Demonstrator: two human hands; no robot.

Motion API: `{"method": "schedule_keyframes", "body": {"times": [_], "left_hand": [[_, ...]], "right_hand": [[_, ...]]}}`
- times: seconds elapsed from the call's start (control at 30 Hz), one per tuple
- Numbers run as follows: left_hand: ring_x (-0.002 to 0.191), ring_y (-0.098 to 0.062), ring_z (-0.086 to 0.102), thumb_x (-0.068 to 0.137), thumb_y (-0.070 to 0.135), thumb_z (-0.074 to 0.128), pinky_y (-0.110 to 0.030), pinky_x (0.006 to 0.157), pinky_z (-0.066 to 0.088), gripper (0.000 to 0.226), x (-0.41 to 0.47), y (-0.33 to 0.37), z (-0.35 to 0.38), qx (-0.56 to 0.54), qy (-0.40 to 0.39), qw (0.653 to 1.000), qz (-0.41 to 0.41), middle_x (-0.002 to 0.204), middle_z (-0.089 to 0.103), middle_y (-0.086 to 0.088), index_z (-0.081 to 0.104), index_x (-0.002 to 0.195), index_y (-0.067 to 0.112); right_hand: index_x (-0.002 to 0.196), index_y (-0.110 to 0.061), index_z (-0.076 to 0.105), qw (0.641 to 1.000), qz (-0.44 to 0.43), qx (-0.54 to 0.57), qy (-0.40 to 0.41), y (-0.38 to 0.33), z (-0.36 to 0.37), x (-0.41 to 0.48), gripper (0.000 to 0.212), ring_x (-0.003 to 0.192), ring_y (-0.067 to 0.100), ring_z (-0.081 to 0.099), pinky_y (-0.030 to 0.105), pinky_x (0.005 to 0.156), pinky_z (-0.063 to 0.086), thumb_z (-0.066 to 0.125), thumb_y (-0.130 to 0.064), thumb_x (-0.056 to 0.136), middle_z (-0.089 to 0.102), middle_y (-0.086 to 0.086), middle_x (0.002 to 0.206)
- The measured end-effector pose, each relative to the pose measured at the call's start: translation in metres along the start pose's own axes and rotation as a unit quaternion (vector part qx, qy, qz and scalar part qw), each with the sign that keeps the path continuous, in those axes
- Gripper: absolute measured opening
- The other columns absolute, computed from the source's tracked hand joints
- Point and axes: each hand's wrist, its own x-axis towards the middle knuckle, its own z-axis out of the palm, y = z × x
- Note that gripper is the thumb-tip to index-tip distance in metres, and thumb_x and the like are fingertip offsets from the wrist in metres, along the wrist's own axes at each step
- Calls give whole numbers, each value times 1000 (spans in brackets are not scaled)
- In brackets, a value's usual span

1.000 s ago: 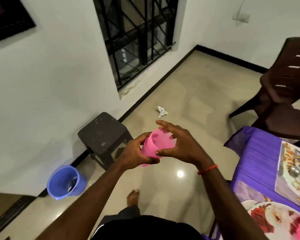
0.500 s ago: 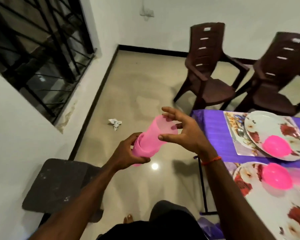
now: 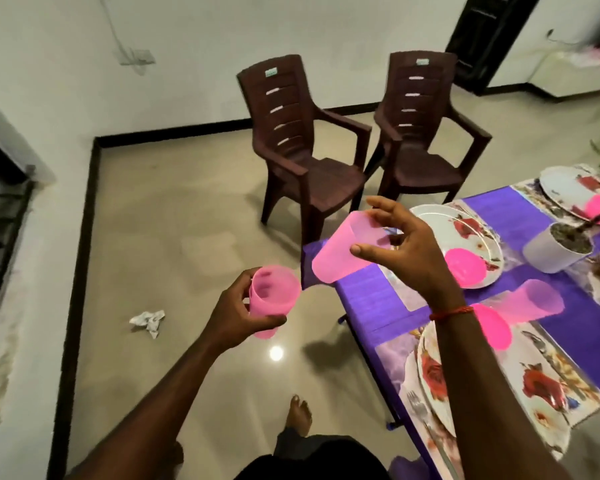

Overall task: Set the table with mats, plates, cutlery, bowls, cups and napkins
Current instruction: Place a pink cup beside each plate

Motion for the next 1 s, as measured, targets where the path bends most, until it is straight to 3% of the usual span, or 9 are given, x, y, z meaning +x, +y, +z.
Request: {"method": "schedule_keyframes", "body": {"times": [0.17,0.3,0.4,0.63,0.83,1.0], "left_hand": [[113,-14,65,49,40,94,-35,83,61,90,63,13,10,5,-36,999,23,120,69,13,57,130,36],[113,-14,66,49,42,94,-30,80,60,89,111,22,32,-12,-52,998,33,120,69,13,57,130,35],[112,-13,66,50,42,94,-26,79,59,87,131,27,46,-17,-75,996,37,120,69,13,57,128,36],[111,-13,66,51,44,94,-25,79,58,86,172,26,63,-1,-143,989,44,119,69,12,58,128,36],[112,-14,65,50,45,94,-24,79,57,89,195,24,77,9,-181,983,37,120,69,11,57,131,33],[113,-14,65,50,47,94,-28,83,58,91,212,25,87,17,-203,978,41,121,69,11,57,131,31]], "right_hand": [[139,-26,55,992,45,-101,63,45,-41,31,85,115,10,60,35,86,58,90,-46,65,64,-6,126],[137,-25,55,973,93,-193,84,96,-70,46,89,113,24,58,51,87,54,90,-53,61,64,3,127],[141,-22,53,958,150,-229,86,125,-79,44,93,121,29,55,51,99,49,93,-45,60,61,8,134],[143,-22,50,931,274,-235,55,180,-66,22,95,129,29,48,47,106,40,93,-43,62,58,4,139],[138,-19,57,924,293,-231,84,194,-54,10,90,122,29,56,46,103,45,96,-36,59,64,5,133],[143,-18,52,910,329,-234,92,197,-54,11,95,125,30,55,46,104,45,93,-44,62,61,6,137]]}}
